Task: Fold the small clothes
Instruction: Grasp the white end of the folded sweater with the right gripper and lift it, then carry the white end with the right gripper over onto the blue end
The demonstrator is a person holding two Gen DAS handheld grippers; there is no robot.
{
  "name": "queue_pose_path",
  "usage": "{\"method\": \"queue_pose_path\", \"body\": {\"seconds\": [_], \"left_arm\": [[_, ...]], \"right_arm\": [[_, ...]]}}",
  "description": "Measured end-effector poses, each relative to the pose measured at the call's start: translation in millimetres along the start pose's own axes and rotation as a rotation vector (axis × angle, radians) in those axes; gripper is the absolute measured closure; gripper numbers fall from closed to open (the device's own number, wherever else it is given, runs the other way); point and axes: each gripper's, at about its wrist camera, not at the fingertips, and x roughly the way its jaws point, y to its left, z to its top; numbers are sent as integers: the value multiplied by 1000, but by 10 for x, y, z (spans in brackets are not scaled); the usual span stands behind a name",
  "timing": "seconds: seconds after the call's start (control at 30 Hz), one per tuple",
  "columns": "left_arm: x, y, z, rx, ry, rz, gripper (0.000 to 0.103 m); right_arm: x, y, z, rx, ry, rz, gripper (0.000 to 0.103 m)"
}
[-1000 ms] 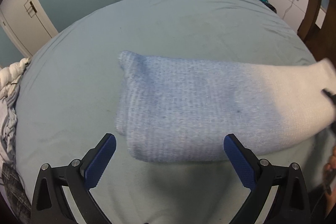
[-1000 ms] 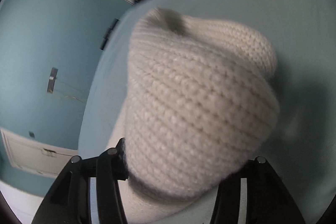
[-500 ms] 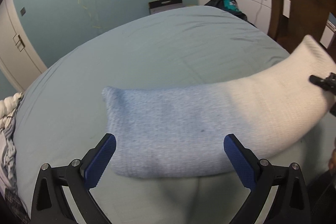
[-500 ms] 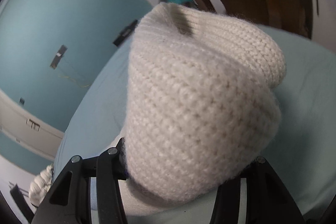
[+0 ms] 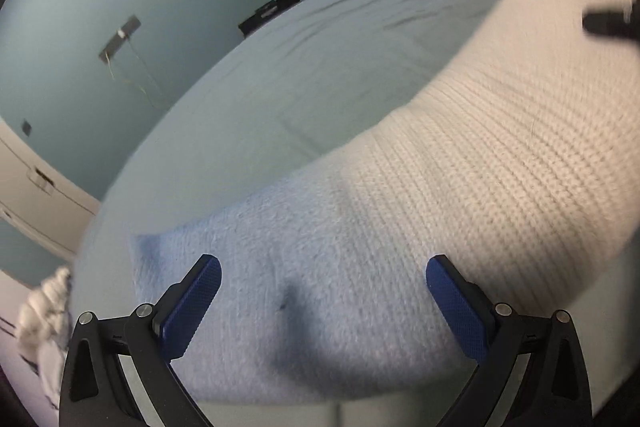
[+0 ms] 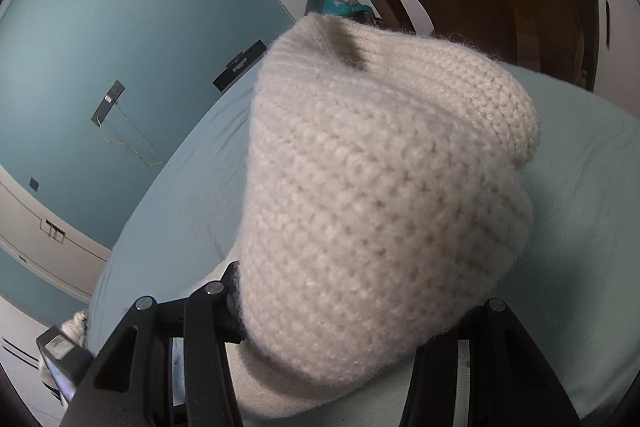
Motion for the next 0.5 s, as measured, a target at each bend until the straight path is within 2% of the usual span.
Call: {"method": "queue_pose_path", "body": {"seconds": [0.13, 0.27, 0.4, 0.43, 0.5], "left_arm": [[219, 12, -60, -100, 86, -54, 0], [286, 143, -129, -156, 106, -123, 0], [249, 446, -47, -205, 136, -225, 1], [219, 563, -15, -242, 119, -221, 1], [185, 738, 83, -280, 79, -157, 0]], "right_arm": [[-11, 173, -56, -92, -35, -4, 58], [-113, 448, -196, -256, -108, -18, 58], [-230, 526, -268, -308, -160, -27, 59], [-256, 527, -275, -312, -170, -23, 59], [-294, 544, -298, -326, -184, -21, 59]]}}
